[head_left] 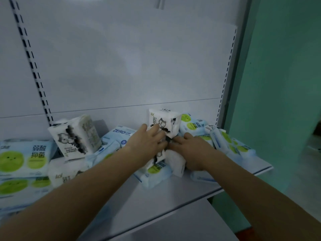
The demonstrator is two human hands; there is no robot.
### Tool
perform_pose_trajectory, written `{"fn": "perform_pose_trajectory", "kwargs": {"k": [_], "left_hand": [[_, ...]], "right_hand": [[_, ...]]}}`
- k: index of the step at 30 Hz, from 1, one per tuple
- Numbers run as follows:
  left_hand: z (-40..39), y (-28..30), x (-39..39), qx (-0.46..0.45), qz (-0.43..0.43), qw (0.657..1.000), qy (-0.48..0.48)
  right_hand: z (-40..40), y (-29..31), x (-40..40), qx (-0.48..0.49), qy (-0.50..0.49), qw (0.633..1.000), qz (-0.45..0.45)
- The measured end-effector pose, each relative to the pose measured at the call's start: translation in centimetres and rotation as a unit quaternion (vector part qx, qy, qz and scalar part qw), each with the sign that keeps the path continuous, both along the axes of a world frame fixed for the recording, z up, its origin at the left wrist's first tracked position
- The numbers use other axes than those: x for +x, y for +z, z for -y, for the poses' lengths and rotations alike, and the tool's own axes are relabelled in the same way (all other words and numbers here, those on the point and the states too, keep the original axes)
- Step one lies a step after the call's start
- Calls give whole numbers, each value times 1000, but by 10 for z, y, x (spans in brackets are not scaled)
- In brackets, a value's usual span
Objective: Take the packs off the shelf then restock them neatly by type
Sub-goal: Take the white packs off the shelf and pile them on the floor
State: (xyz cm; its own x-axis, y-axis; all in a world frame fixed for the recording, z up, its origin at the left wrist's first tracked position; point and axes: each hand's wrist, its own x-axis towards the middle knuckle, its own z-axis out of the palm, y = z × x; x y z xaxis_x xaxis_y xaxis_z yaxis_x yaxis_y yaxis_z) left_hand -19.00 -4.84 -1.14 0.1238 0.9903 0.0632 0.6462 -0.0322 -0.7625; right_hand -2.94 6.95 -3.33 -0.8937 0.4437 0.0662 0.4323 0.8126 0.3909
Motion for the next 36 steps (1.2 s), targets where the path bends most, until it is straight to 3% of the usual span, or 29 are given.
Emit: {"fn": "perform_pose_trajectory", "kwargs": {"k": [4,7,11,16,26,36], "left_hand": [[-1,9,4,18,8,1000,24],[5,19,7,77,81,992,53],[20,29,17,176,226,953,97],[45,23,35,195,302,917,174],[150,25,28,219,259,908,244],[366,26,14,285,219,854,375]], "right_hand": [[-18,14,4,-26,43,999,-18],[-31,25,19,-81,57,992,-74],[-34,40,32,-189,85,960,-186],[-22,47,34,-194,154,944,-218],[65,61,-20,-122,265,940,-177],[254,73,-105,-114,427,882,-161]]}}
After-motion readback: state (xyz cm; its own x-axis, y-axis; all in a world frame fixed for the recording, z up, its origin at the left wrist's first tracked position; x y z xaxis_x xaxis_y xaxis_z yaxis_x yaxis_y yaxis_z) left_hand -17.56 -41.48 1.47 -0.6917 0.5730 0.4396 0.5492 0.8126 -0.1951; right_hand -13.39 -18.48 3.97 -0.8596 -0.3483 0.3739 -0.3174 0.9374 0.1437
